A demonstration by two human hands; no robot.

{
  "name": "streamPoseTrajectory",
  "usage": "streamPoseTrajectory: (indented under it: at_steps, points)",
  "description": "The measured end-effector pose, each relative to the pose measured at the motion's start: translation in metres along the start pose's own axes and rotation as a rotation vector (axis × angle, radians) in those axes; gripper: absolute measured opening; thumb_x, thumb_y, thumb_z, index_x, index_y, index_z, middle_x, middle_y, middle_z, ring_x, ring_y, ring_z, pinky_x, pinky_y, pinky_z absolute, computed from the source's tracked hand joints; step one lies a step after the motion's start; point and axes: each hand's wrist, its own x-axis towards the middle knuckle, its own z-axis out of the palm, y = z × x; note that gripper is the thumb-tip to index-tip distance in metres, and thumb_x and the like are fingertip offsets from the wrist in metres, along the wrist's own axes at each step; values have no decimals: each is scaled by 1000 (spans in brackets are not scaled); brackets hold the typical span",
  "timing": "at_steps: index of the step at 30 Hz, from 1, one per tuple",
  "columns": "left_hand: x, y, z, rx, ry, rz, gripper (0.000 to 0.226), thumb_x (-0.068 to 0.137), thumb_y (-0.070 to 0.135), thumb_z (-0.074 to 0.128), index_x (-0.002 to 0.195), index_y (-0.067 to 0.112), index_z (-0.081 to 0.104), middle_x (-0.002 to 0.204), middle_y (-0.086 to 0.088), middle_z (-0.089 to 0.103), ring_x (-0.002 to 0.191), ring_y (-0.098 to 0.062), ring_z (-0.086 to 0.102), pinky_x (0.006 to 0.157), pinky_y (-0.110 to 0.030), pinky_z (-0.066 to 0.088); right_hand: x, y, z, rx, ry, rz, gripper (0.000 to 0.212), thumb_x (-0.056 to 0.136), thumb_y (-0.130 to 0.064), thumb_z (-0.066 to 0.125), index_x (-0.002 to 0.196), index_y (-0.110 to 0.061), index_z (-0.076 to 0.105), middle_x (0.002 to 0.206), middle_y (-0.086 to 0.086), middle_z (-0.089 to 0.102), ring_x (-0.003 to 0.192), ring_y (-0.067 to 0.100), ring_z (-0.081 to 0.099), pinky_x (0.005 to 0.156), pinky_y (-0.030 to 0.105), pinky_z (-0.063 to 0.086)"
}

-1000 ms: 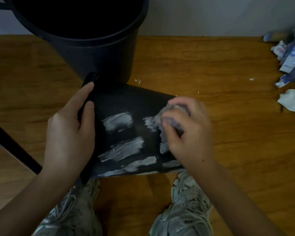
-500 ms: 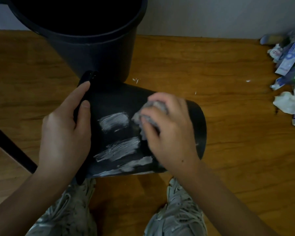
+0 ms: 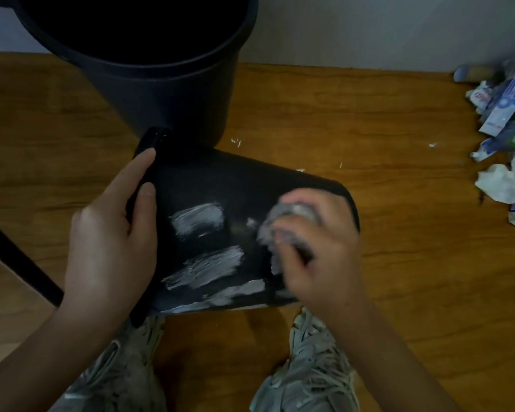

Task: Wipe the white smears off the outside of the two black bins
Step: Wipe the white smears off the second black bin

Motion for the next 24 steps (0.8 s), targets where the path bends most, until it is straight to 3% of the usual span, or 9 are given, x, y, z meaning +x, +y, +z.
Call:
streamPoseTrajectory:
  at_steps: [4,9,15,21,24]
  points:
    - [5,2,2,6,8,-2,38,101,25,40,138,30,48,70,46,50,61,16,50,59,-2,41,19,5,-1,-73,61,169,12,82,-15,59,87,-10,69,110,8,58,104,26,53,89,8,30]
    - [1,1,1,2,3,-5,38,102,23,41,138,30,47,72,48,50,63,19,49,60,-1,40,9,-23,13,14,-93,-106,11,85,-12,63,89,-8,72,115,11,60,110,24,49,88,23,40]
    - [7,3,2,-5,5,1,37,102,24,41,138,30,48,71,45,53,62,12,52,58,-7,44,10,8,-2,-59,59,86,8,80,-5,65,85,-6,71,110,13,60,103,30,54,88,13,33]
    - [1,1,0,-2,-4,1,37,102,22,41,139,28,48,70,47,50,62,19,48,60,1,38,6,-13,11,10,-75,-129,9,84,-9,65,88,-7,72,115,12,60,109,24,50,88,23,40]
    - [3,1,0,-13,0,-4,38,102,22,41,138,29,48,70,46,50,63,17,49,61,-1,40,-5,16,-7,-35,25,-16,11,81,-11,62,85,-6,70,111,12,60,105,25,52,92,15,34]
